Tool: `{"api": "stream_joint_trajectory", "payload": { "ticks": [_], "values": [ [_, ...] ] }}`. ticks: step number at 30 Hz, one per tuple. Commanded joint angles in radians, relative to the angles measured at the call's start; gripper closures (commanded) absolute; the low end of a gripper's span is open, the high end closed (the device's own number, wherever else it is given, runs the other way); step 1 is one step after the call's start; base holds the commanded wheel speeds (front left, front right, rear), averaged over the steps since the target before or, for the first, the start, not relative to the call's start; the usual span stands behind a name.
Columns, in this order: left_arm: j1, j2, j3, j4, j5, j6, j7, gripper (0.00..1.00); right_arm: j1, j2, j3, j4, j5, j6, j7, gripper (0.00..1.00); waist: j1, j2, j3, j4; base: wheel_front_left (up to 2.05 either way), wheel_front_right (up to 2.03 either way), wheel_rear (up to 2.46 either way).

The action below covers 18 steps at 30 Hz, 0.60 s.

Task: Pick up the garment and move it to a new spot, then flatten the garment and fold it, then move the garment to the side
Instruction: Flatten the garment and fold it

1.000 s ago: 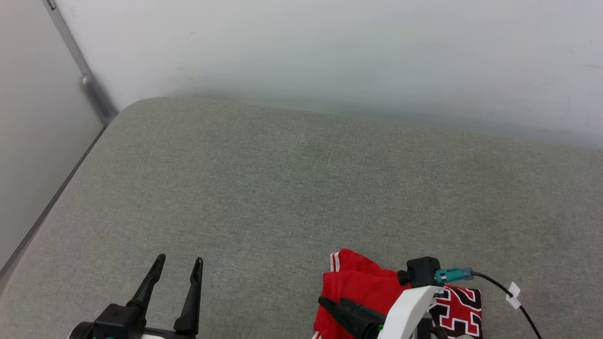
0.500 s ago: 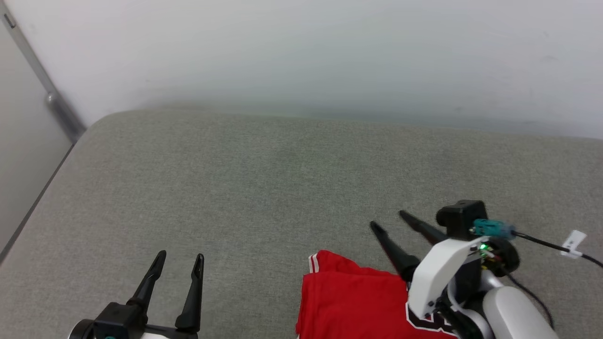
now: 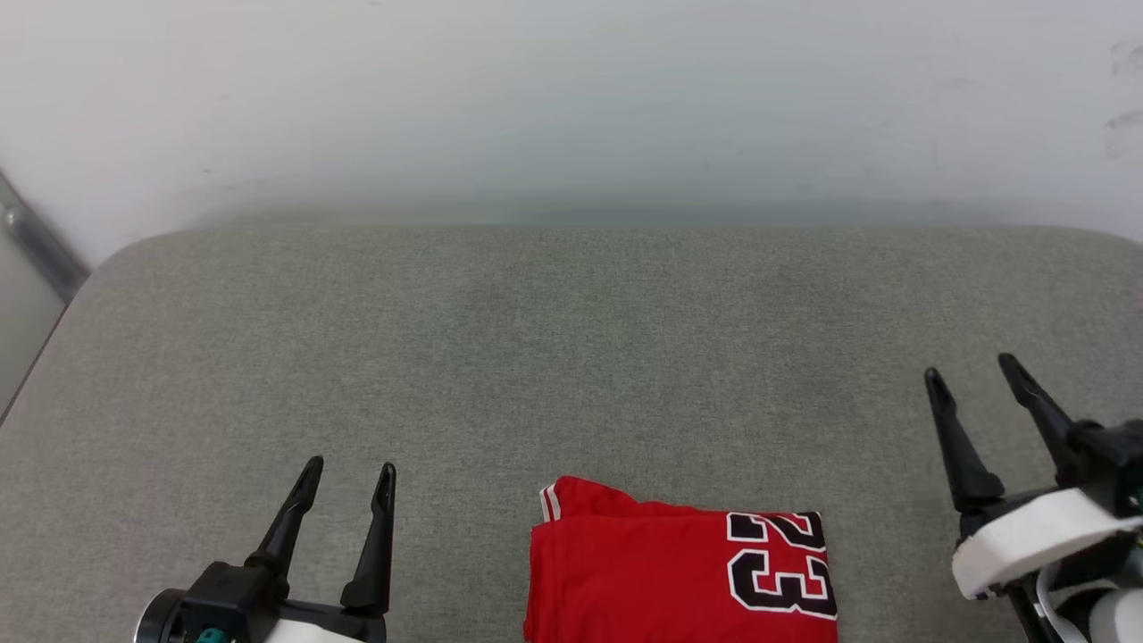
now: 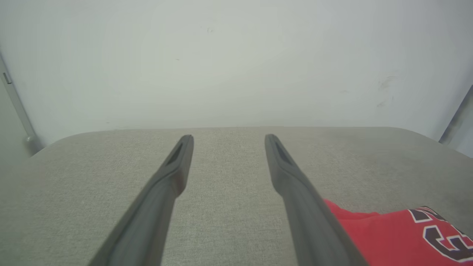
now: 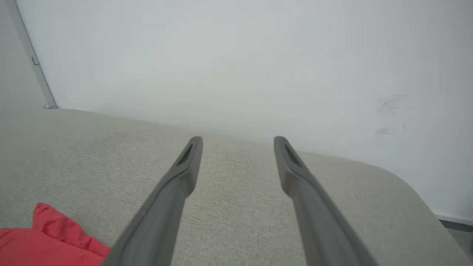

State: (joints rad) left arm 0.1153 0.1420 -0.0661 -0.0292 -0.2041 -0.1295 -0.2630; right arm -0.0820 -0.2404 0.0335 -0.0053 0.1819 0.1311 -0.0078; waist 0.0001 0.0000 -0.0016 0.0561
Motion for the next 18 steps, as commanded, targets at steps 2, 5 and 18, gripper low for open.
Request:
{"api": "stream_joint_trajectory", "payload": {
  "ticks": [2,5,18],
  "values": [
    [-0.001,-0.008,-0.003,-0.006,-0.008,-0.001,-0.002,0.0,0.048,0.018,-0.034,-0.031,0.011,-0.001,-0.032,0.0,-0.0001,0.0,0.0,-0.009,0.0,0.0,0.0],
    [0.001,-0.006,-0.003,-0.014,-0.018,-0.001,-0.002,0.0,0.106,0.042,-0.071,-0.075,0.018,-0.001,-0.063,0.0,-0.0001,0.0,0.001,-0.016,0.0,0.0,0.0],
    [0.022,-0.014,-0.007,-0.046,-0.029,-0.001,-0.002,0.0,0.23,0.144,-0.101,-0.16,0.014,-0.001,-0.099,0.0,-0.0001,0.0,0.001,-0.019,0.0,0.0,0.0]
  ]
}}
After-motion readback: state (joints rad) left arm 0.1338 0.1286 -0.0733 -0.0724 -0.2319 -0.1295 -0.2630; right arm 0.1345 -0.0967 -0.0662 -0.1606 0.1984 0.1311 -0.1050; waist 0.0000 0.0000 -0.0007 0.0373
